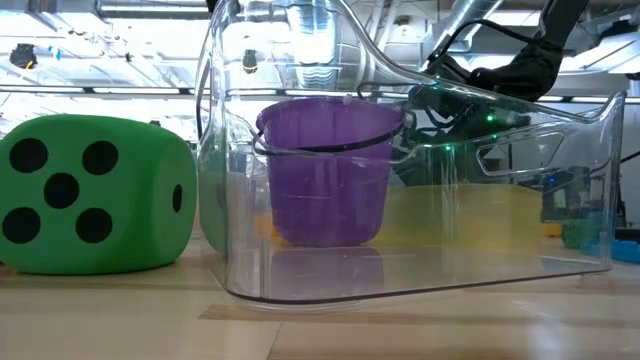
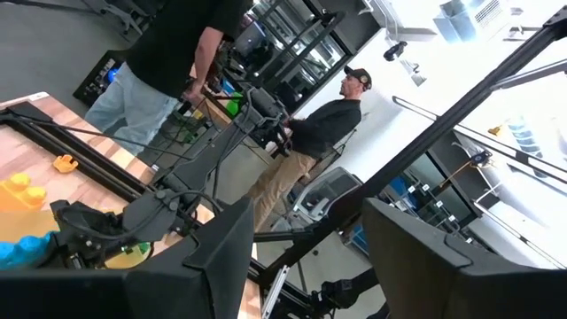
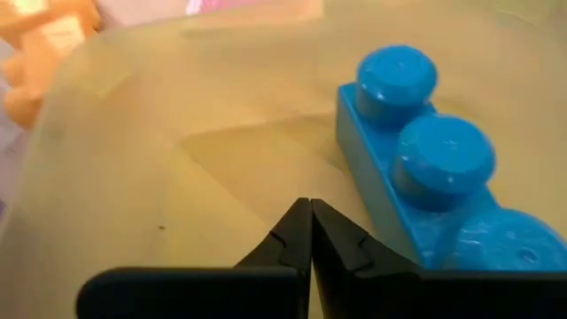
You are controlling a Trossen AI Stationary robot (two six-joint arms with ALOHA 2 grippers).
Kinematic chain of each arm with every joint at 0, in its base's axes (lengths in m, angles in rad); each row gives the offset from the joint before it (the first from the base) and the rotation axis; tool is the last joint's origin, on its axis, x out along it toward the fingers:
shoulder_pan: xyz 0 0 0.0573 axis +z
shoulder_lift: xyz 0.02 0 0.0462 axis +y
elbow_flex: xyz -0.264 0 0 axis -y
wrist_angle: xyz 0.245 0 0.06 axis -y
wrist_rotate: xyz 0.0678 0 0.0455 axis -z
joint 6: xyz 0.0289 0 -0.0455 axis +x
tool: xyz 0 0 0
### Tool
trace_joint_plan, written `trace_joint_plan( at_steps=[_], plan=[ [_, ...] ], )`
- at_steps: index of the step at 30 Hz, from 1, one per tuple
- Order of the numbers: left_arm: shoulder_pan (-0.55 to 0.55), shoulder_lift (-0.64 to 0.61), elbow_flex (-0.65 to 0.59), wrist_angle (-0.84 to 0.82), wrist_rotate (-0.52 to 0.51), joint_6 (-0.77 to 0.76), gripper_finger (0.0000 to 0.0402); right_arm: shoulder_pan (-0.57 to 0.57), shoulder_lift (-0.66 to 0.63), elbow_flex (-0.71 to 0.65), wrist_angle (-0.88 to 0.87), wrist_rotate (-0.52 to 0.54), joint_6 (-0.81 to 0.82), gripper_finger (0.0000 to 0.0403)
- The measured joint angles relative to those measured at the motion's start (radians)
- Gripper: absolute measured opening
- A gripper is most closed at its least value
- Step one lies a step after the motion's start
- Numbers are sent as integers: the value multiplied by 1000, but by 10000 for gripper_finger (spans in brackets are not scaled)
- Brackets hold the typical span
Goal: Pick & Place Toys
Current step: Put the large blue game piece into the yellow bin
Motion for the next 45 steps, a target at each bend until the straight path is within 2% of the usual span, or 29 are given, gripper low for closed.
trace_joint_plan(
  at_steps=[6,10,22,27,34,45],
  plan=[
    [0,0,0,0,4,0,205,1,0,0,42,-3,5,0],
    [0,0,0,0,3,0,205,-12,0,0,0,41,78,0],
    [0,0,0,0,-2,0,205,-19,-1,1,20,55,153,0],
    [0,0,0,0,-2,-18,205,-21,-1,1,55,57,135,0],
    [0,0,0,0,-1,-18,205,-43,-1,1,49,101,197,0],
    [0,0,0,0,0,-19,205,-67,-1,1,92,87,255,0]
  ],
)
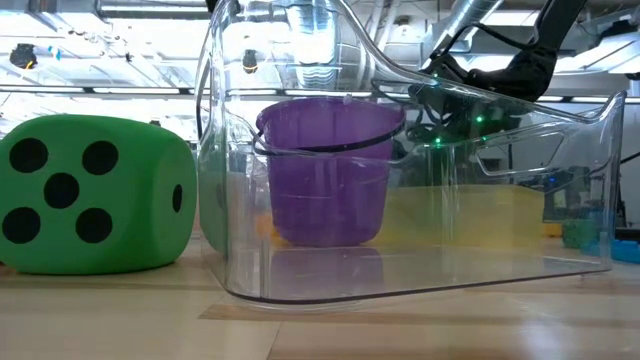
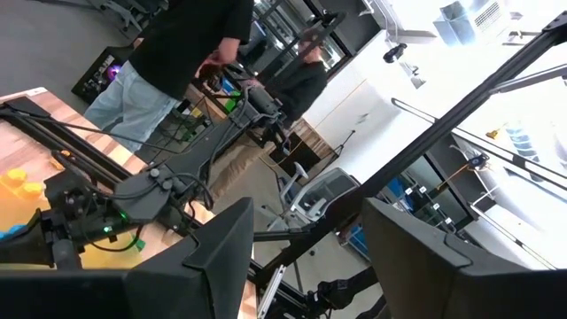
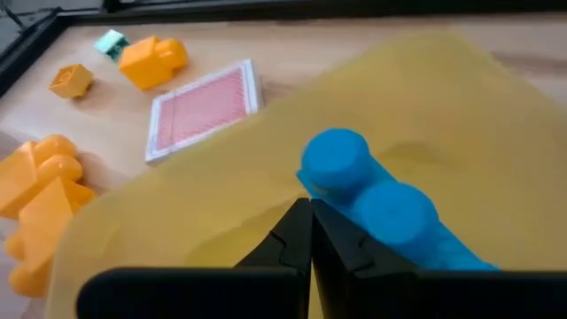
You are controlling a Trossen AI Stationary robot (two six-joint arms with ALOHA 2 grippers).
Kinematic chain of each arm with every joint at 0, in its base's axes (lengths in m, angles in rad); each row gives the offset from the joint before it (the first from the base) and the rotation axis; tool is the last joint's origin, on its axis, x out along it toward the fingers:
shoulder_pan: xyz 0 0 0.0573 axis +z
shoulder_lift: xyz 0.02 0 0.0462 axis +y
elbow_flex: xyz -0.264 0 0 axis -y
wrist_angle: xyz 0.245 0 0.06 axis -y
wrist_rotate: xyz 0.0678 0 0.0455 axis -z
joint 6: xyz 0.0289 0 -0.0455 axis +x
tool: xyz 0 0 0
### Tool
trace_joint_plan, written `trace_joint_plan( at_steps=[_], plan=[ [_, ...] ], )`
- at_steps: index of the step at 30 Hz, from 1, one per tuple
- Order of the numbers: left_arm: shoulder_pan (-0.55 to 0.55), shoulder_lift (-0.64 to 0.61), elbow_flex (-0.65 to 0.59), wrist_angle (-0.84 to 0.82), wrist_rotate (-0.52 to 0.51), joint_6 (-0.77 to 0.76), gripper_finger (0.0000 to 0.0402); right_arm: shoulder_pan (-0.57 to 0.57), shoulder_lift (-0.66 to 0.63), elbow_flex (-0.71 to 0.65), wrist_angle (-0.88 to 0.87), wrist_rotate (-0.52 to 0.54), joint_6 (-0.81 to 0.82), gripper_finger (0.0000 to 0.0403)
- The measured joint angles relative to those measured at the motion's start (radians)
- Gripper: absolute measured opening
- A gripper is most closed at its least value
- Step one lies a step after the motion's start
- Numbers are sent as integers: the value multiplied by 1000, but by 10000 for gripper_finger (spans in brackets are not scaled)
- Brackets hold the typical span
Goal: Pick & Place Toys
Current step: Put the large blue game piece into the yellow bin
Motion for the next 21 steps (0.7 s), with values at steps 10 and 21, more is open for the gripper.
trace_joint_plan(
  at_steps=[10,21],
  plan=[
    [0,0,0,0,8,0,205,-4,0,0,-12,8,65,0],
    [0,0,0,0,8,0,205,42,0,0,1,1,96,0]
  ],
)
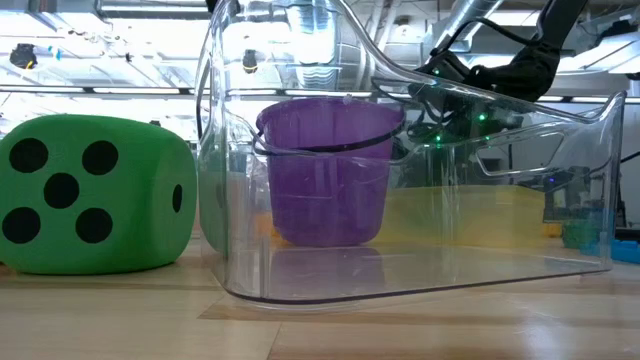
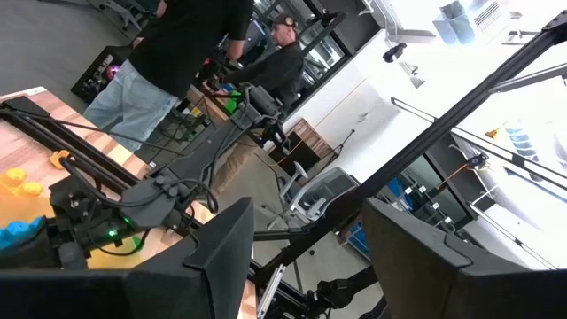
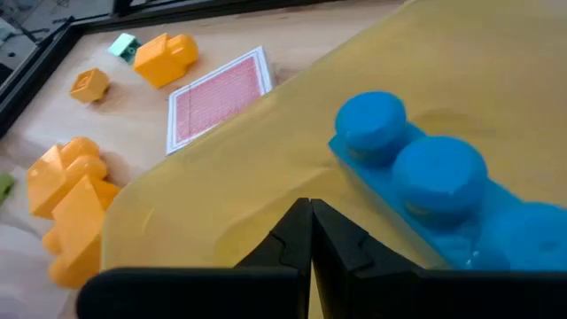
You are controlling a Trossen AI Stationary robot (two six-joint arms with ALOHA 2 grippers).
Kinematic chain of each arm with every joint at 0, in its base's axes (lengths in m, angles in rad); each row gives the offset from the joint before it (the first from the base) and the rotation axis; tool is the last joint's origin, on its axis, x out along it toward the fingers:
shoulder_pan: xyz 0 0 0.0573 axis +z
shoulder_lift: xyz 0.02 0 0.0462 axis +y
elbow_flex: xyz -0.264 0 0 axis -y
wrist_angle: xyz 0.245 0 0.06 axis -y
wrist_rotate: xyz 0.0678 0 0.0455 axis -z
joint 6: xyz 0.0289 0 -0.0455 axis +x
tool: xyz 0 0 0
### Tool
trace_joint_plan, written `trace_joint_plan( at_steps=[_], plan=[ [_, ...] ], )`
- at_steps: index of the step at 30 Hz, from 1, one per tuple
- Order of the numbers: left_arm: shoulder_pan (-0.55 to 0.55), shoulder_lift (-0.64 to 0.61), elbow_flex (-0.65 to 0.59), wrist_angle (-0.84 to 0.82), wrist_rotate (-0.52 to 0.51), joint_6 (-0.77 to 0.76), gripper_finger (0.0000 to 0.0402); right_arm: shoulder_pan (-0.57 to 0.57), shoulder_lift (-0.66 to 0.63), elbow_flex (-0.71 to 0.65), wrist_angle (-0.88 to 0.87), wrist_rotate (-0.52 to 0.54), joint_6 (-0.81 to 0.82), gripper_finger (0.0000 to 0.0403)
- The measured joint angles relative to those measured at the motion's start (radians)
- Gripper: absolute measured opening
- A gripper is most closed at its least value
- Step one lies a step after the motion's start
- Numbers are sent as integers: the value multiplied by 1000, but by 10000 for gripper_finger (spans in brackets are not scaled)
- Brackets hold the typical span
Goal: Pick & Place Toys
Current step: Put the large blue game piece into the yellow bin
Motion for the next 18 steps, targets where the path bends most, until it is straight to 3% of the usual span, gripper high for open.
trace_joint_plan(
  at_steps=[18],
  plan=[
    [-41,0,0,0,3,-3,205,-21,0,0,-16,-152,353,0]
  ],
)
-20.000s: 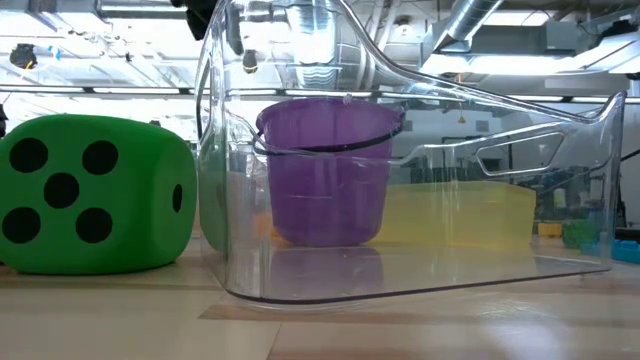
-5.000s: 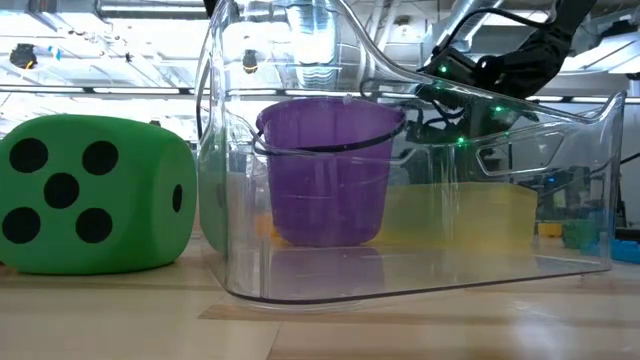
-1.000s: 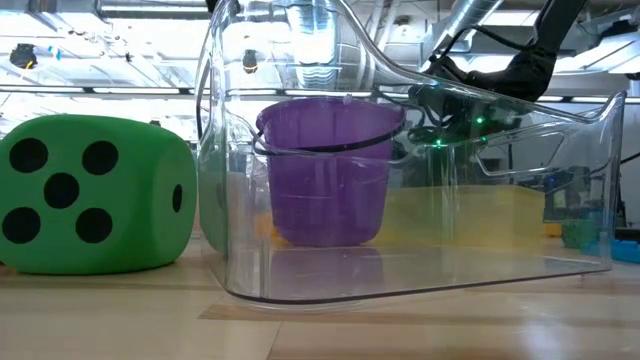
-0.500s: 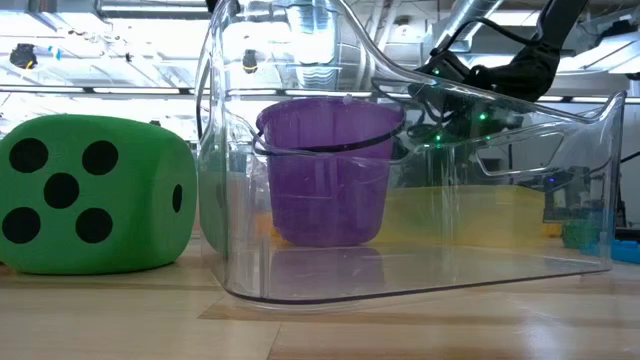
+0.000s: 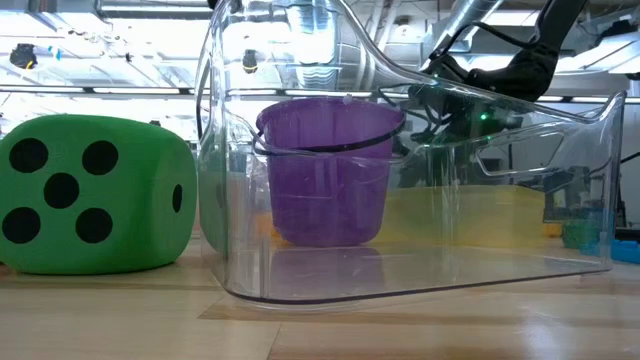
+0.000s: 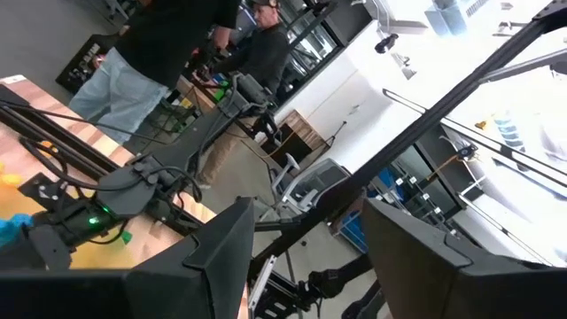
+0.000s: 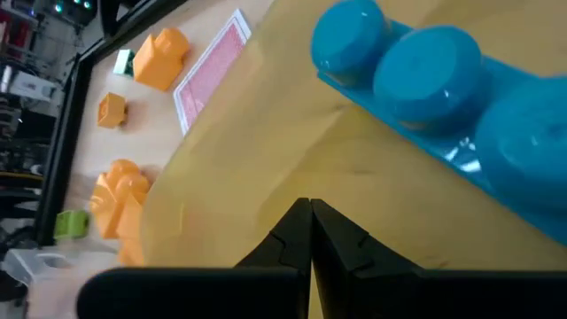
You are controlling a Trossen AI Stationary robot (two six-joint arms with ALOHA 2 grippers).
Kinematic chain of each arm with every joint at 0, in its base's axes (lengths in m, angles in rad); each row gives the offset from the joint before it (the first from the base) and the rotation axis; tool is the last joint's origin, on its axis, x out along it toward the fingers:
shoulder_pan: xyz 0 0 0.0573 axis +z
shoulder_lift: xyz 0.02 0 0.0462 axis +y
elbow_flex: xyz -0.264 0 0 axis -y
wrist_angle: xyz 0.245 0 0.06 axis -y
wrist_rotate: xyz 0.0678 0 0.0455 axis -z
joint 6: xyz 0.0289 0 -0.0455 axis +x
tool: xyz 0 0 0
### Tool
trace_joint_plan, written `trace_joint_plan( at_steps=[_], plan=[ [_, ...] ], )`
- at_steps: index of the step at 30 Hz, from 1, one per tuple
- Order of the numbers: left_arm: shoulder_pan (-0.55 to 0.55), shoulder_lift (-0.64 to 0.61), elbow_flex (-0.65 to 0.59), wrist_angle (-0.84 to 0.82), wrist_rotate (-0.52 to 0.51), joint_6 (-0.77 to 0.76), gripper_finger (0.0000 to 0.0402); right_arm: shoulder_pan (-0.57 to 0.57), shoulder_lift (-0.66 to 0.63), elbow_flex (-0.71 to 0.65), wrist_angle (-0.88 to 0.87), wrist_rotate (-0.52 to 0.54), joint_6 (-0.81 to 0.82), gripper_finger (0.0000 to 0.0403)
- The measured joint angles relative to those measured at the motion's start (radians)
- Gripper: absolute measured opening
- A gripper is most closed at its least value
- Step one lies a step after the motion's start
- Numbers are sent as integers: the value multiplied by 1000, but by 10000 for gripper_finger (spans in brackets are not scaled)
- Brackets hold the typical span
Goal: Pick & Place Toys
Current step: Put the large blue game piece into the yellow bin
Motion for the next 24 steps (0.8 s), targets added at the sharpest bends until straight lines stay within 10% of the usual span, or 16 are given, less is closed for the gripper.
trace_joint_plan(
  at_steps=[24],
  plan=[
    [-3,0,0,0,-3,0,205,-15,1,0,-52,140,552,0]
  ],
)
